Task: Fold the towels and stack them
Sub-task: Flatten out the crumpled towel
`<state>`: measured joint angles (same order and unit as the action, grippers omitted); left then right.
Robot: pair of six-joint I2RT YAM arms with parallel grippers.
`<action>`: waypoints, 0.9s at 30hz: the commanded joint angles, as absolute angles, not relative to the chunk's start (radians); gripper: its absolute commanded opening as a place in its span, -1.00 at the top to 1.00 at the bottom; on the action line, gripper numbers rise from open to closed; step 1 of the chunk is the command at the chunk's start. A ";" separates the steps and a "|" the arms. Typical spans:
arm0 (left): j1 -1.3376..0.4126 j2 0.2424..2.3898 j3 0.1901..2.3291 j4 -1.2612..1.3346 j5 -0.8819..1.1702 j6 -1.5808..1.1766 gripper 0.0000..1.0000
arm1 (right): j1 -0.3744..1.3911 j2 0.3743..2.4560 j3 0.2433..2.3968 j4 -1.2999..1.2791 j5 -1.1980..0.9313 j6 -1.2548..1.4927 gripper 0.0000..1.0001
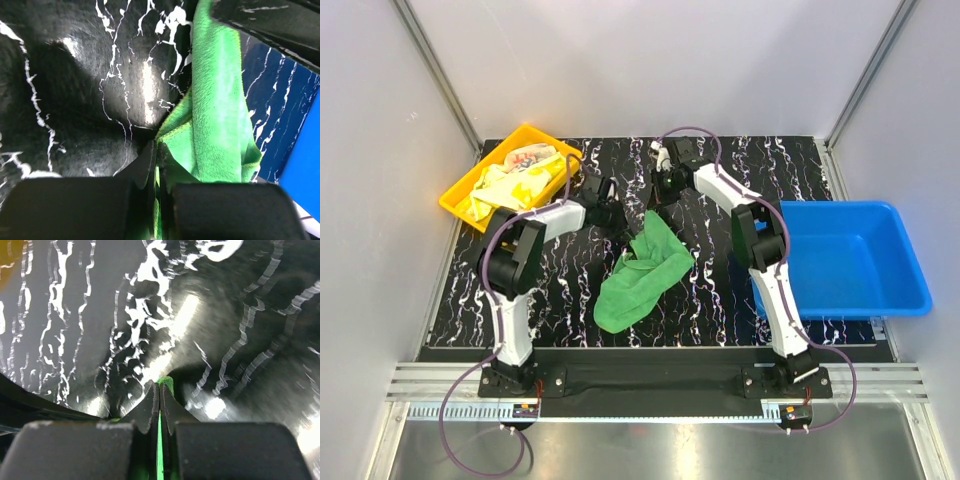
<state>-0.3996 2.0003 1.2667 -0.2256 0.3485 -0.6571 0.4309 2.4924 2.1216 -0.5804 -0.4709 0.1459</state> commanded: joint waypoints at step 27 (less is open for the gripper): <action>-0.357 1.230 1.278 -0.390 0.206 -0.382 1.00 | 0.437 1.439 1.523 -0.549 -0.006 0.121 1.00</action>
<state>-0.3561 1.3132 1.0904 -0.4740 0.1989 -0.4854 0.4316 1.5299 1.3731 -0.6277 -0.0704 0.1749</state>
